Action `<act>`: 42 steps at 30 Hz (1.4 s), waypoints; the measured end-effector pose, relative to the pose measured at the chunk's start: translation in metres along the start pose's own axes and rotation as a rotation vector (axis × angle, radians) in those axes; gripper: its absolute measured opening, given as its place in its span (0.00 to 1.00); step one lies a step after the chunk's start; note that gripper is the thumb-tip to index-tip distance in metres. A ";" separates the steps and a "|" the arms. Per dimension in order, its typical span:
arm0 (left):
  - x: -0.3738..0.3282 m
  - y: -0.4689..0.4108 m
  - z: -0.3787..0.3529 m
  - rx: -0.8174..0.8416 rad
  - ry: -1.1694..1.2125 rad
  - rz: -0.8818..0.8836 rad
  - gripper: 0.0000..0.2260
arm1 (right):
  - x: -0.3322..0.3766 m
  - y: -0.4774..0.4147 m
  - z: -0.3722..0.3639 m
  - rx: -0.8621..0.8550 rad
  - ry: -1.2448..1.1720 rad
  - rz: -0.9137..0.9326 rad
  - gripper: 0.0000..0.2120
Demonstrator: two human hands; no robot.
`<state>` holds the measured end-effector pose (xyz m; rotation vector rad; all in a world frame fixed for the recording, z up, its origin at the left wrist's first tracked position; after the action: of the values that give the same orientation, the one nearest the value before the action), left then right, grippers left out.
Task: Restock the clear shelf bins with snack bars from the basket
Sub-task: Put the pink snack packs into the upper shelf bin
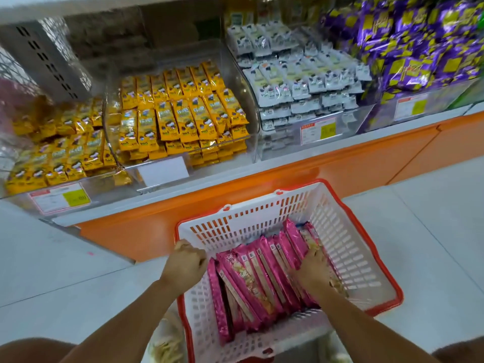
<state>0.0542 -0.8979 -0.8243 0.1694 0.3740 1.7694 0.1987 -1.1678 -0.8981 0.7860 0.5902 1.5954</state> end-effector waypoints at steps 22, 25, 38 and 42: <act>-0.010 -0.006 -0.003 0.089 -0.060 0.127 0.19 | 0.016 -0.005 -0.017 0.208 -0.265 0.008 0.33; -0.030 -0.006 -0.007 0.199 0.254 0.216 0.17 | 0.025 0.007 -0.010 0.277 -0.356 0.049 0.32; -0.097 -0.004 0.041 0.303 1.726 0.218 0.18 | 0.091 0.132 0.079 0.179 -0.533 0.746 0.13; -0.099 -0.001 0.069 0.329 1.895 0.163 0.14 | 0.079 0.164 0.107 0.343 -0.780 0.799 0.16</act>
<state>0.0993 -0.9826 -0.7516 -1.3761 1.9796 1.4795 0.1697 -1.1234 -0.6938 1.9530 -0.0611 1.6950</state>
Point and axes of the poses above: each hand's wrist, its own y-axis away from the middle knuckle, its own z-axis out of the back of the hand, x = y × z, the point moved 7 cm from there along -y, towards the middle knuckle, and after that the axes turned 13 degrees about x, right-handed, at the moved point
